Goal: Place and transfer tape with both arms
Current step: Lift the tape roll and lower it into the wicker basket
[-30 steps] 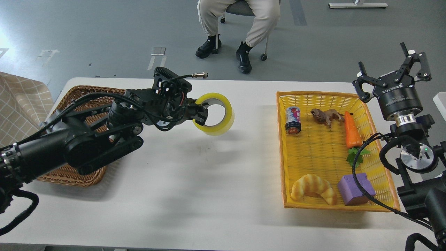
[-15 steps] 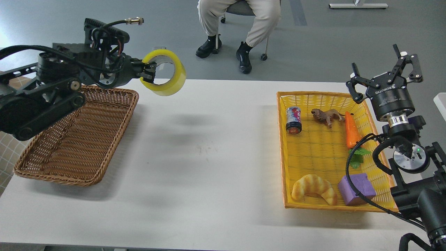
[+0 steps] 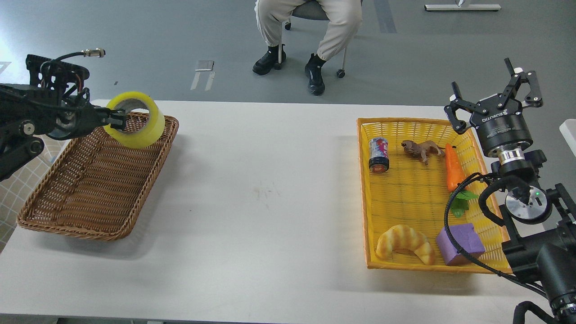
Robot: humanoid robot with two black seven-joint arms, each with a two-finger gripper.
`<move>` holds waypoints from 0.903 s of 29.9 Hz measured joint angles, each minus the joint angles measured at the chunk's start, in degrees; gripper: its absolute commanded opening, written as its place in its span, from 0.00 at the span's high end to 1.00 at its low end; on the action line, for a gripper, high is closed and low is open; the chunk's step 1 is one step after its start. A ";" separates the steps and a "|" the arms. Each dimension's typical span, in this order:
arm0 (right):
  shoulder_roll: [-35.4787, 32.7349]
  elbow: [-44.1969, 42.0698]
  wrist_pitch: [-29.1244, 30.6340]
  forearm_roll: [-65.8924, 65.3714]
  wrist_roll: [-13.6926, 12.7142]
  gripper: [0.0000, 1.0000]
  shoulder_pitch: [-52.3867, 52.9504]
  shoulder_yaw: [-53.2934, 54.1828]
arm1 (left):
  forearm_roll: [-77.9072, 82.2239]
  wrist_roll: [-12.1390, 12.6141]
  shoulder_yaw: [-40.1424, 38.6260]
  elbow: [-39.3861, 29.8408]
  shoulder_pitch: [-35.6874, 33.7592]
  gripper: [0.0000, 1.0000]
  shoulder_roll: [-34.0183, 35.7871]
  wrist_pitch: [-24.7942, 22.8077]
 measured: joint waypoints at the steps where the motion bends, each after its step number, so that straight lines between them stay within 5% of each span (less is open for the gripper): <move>1: 0.08 0.00 0.00 0.00 -0.01 0.00 -0.02 -0.02 | -0.01 -0.23 0.00 0.69 0.49 1.00 0.03 0.00; 20: 0.17 0.03 0.00 0.00 0.02 0.00 -0.62 -0.01 | -1.34 -4.02 -0.01 11.53 10.85 1.00 -1.01 3.67; 23: 0.17 0.12 0.00 0.00 0.02 0.00 -0.82 -0.01 | -1.34 -4.14 -0.01 12.05 10.98 0.79 -1.03 3.74; 25: 0.17 0.12 0.00 0.00 0.02 0.00 -0.87 -0.01 | -1.34 -4.15 -0.02 12.08 11.04 0.38 -1.04 3.74; 27: 0.17 0.12 0.00 0.00 0.02 0.00 -0.88 -0.01 | -1.34 -4.16 -0.09 11.99 11.05 0.33 -1.07 3.75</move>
